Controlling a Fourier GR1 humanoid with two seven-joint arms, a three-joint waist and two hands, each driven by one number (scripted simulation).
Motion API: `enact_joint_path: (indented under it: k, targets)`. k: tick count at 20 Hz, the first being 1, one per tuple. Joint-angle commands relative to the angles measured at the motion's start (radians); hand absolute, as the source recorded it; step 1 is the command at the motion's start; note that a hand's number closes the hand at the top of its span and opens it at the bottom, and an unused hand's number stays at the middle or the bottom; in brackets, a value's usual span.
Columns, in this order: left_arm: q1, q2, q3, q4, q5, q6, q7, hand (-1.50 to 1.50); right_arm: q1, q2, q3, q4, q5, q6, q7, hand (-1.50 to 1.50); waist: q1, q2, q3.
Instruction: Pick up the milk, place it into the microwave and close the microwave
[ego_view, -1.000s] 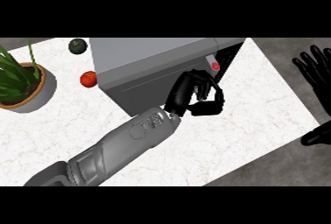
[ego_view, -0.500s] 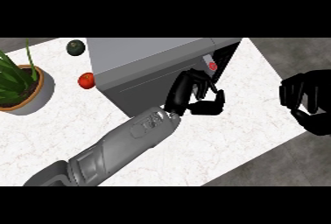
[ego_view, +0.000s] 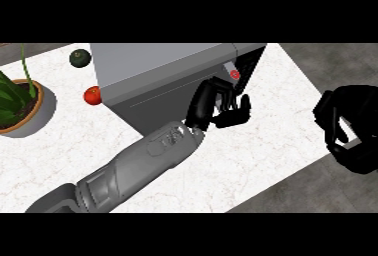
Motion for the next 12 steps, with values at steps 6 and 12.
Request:
enact_joint_path:
  k: [6, 12]
  targets:
    - [-0.096, -0.049, 0.013, 0.051, 0.004, 0.002, -0.011, 1.50, 0.016, -0.001, 0.030, -0.082, -0.032, 0.068, -0.017, 1.50, -0.039, 0.008, 0.002]
    - [-0.089, -0.049, 0.015, 0.050, 0.014, 0.020, -0.022, 1.50, 0.029, -0.004, 0.036, -0.125, -0.051, 0.060, 0.005, 1.50, -0.042, 0.009, 0.001]
